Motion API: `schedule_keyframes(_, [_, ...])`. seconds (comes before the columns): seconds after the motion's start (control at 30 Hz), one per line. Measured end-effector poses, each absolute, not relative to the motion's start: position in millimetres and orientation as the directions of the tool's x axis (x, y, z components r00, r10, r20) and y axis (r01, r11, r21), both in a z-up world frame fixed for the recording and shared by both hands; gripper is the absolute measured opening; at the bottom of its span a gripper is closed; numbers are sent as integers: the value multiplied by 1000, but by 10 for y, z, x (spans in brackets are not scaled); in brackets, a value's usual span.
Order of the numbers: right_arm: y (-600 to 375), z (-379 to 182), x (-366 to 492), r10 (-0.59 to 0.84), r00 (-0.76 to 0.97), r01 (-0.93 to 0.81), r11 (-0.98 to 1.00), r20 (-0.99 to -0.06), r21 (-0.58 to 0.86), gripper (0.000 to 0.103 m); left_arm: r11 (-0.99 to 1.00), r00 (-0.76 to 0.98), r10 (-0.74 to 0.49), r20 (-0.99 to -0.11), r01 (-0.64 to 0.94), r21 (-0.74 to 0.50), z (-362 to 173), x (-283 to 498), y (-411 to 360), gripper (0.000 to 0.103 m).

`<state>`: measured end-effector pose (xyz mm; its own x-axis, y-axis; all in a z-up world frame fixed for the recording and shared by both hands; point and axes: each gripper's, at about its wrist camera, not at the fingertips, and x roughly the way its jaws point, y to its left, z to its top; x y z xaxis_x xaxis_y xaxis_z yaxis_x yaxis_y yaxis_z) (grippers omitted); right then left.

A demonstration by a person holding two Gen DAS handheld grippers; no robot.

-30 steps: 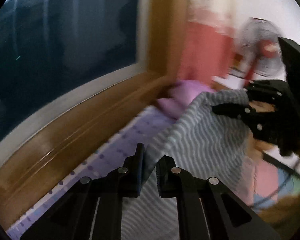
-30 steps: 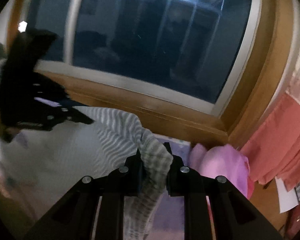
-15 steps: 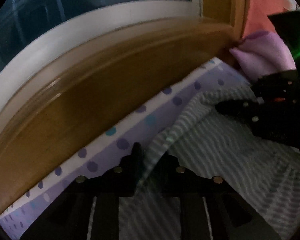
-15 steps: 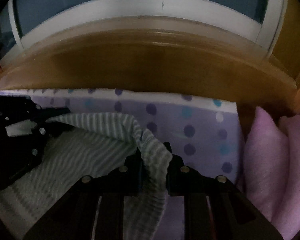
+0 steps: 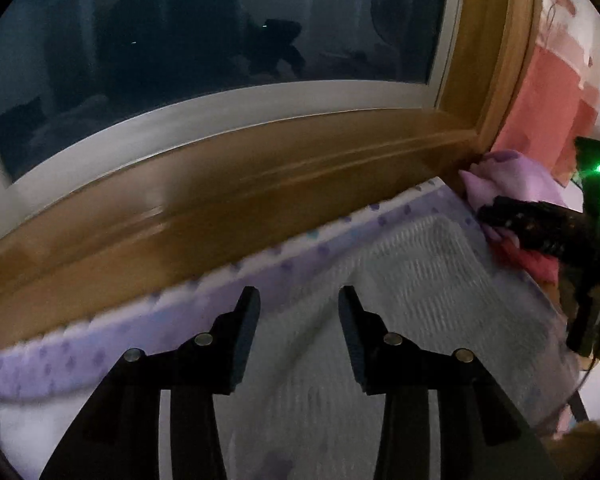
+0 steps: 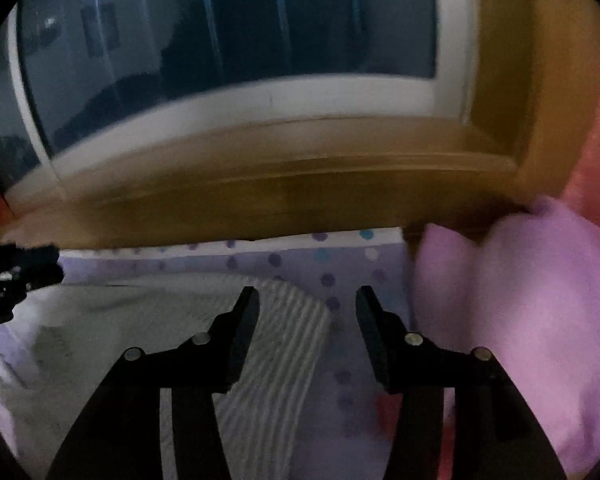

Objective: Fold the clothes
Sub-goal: 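Fold the lifted garment over toward the bed's wooden headboard with both grippers, then open both grippers and release the folded garment onto the sheet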

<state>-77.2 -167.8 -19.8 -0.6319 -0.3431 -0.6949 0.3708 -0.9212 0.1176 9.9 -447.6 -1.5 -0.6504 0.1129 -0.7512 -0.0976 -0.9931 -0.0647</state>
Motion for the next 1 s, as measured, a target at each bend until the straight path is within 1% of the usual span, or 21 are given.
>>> schedule_keyframes(0.07, [-1575,-153,-471,-356,-622,336,-926,-698,173,54,-994,-646,108,-756,-78,-76,-43,393,-4515,41])
schedule_keyframes(0.17, [-1429,-249,71,-384,-574,253,-923,-723,290,60,-995,-623,104,-776,-70,-77,-169,836,-4484,41])
schedule_keyframes(0.2, [-1441,-281,176,-379,-558,238,-925,-738,295,60,-993,-612,118,-782,-78,-89,-199,1023,-4493,41])
schedule_keyframes(0.27, [-1410,-403,445,-332,-533,212,-943,-778,257,60,-986,-581,165,-797,-106,-128,-277,1287,-4443,41])
schedule_keyframes(0.37, [-1396,-511,755,-291,-510,196,-956,-810,219,60,-969,-525,242,-816,-165,-182,-470,1516,-4258,41])
schedule_keyframes(0.53, [-1383,-599,907,-281,-512,246,-953,-811,175,60,-942,-468,315,-825,-262,-211,-681,1686,-4076,41])
schedule_keyframes(0.6, [-1427,-658,829,-269,-508,280,-950,-818,139,60,-942,-473,317,-822,-261,-213,-687,1712,-4062,41])
schedule_keyframes(0.67, [-1459,-711,716,-272,-499,295,-946,-823,134,60,-946,-488,309,-816,-248,-210,-653,1769,-4065,41])
schedule_keyframes(0.77, [-1510,-751,546,-300,-487,299,-940,-820,166,60,-951,-509,298,-807,-235,-202,-616,1873,-4043,41])
schedule_keyframes(0.8, [-1518,-758,520,-308,-483,297,-938,-819,177,62,-955,-516,284,-808,-229,-189,-621,1892,-4025,41])
schedule_keyframes(0.83, [-1545,-757,476,-310,-464,296,-937,-830,185,60,-961,-523,261,-811,-218,-169,-621,1916,-4003,41])
schedule_keyframes(0.87, [-1576,-753,427,-311,-442,294,-936,-841,191,54,-967,-530,239,-814,-207,-149,-620,1936,-3978,41])
schedule_keyframes(0.9, [-1601,-731,402,-336,-405,311,-925,-850,218,26,-971,-537,221,-814,-194,-136,-614,1946,-3944,41])
schedule_keyframes(0.93, [-1611,-686,396,-357,-387,322,-916,-850,238,23,-973,-548,218,-808,-187,-136,-601,1955,-3905,41])
schedule_keyframes(1.0, [-1624,-590,388,-393,-356,338,-900,-848,276,23,-971,-564,224,-795,-196,-135,-580,1953,-3805,41])
